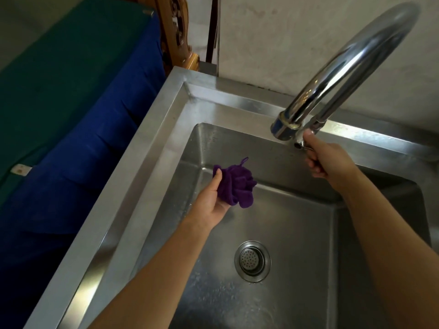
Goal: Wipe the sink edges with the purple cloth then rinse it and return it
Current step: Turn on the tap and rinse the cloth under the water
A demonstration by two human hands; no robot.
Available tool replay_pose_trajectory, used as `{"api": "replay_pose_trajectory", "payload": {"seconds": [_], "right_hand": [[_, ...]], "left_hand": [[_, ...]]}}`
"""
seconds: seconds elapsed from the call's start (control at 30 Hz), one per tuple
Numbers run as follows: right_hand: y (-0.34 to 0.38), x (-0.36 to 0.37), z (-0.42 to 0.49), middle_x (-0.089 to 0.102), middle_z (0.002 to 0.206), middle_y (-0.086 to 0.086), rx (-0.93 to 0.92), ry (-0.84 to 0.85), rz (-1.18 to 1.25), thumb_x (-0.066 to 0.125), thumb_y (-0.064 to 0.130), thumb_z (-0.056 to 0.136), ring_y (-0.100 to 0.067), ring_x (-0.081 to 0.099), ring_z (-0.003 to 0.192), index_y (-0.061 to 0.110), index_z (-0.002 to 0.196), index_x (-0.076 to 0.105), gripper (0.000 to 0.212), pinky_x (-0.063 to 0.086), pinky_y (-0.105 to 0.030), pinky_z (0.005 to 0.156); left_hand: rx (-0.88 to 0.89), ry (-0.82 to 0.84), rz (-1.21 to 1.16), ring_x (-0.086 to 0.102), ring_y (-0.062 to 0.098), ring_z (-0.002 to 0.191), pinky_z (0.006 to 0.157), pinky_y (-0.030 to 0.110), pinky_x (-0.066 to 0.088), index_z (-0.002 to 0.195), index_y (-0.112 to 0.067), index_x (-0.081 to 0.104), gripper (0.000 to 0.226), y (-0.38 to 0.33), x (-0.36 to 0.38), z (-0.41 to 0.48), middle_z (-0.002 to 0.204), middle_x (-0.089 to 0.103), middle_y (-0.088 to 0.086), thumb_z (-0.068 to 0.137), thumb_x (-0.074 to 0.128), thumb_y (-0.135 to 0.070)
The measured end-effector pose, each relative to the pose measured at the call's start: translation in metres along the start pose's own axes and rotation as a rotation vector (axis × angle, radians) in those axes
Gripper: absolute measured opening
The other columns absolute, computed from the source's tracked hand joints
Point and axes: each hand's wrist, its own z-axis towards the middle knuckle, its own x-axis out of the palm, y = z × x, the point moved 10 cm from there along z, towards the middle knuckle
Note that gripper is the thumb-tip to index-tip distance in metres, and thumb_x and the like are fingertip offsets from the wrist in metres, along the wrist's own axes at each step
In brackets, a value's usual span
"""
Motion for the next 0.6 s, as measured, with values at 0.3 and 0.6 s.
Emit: {"api": "replay_pose_trajectory", "payload": {"seconds": [0.3,0.6], "right_hand": [[0.012,-0.008,-0.004,0.045,0.058,-0.002,-0.017,-0.153,-0.084,0.051,0.049,0.088,-0.013,0.038,0.051,0.016,0.061,0.047,0.042,0.033,-0.025,0.052],[0.017,-0.010,-0.002,0.049,0.062,-0.001,-0.019,-0.197,-0.160,0.052,0.044,0.087,-0.011,0.042,0.050,0.013,0.077,0.054,0.033,0.035,-0.023,0.048]], "left_hand": [[0.024,-0.018,0.069,0.064,0.026,0.098,0.083,0.037,0.052,0.124,-0.007,0.055,0.034,0.006,-0.009,0.006,0.107,0.066,0.013,0.098,0.045,-0.026],[0.030,-0.003,0.093,0.066,0.023,0.094,0.087,0.037,0.052,0.117,-0.007,0.058,0.030,0.021,-0.017,0.024,0.101,0.070,0.010,0.098,0.044,-0.025]]}}
